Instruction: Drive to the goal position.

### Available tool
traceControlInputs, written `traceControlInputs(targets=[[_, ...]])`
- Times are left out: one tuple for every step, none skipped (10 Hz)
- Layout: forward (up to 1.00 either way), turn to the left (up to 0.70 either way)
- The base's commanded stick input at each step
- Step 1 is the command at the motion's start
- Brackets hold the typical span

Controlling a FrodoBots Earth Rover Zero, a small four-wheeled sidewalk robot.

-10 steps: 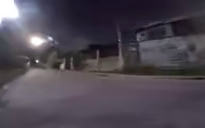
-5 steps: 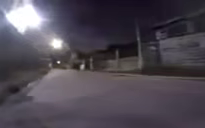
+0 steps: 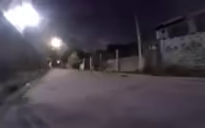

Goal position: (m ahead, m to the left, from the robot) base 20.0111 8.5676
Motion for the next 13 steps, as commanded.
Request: traceControlInputs(targets=[[0.70, 0.00], [0.70, 0.05], [0.70, 0.24], [0.70, 0.35], [0.70, 0.35], [0.70, 0.35], [0.70, 0.35], [0.70, 0.35], [0.70, 0.35], [0.70, 0.35], [0.70, 0.35], [0.70, 0.35], [0.70, 0.35]])
